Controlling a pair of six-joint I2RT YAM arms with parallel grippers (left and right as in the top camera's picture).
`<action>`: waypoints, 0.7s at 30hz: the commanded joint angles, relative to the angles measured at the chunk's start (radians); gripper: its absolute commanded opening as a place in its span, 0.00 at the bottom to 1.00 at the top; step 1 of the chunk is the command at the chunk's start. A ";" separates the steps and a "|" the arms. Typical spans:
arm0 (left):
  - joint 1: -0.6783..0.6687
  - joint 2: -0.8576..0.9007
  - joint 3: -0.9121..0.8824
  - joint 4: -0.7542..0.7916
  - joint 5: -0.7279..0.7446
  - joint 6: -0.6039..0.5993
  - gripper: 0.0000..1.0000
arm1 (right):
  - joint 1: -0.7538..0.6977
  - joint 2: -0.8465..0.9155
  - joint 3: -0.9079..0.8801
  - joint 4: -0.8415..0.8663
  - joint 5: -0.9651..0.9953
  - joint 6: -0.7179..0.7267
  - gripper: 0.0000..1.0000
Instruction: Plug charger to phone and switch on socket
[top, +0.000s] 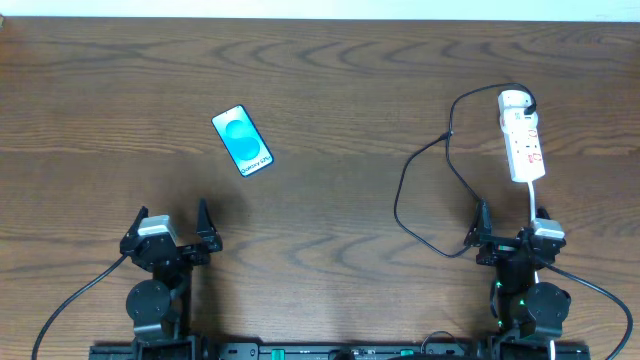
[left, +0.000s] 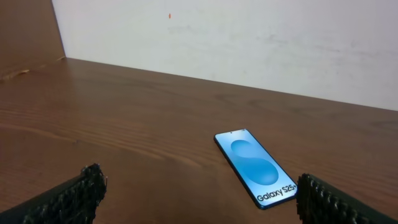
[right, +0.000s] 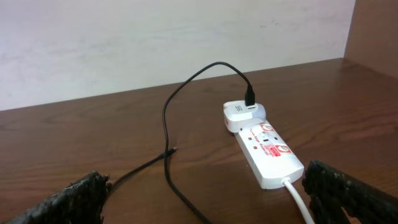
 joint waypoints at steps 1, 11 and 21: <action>0.004 -0.007 -0.017 -0.033 0.002 0.010 1.00 | 0.009 -0.006 -0.003 -0.003 -0.002 -0.013 0.99; 0.004 -0.007 -0.017 -0.031 0.002 0.010 1.00 | 0.009 -0.006 -0.003 -0.003 -0.002 -0.013 0.99; 0.004 -0.007 -0.017 0.212 -0.013 0.010 0.99 | 0.009 -0.006 -0.003 -0.003 -0.002 -0.013 0.99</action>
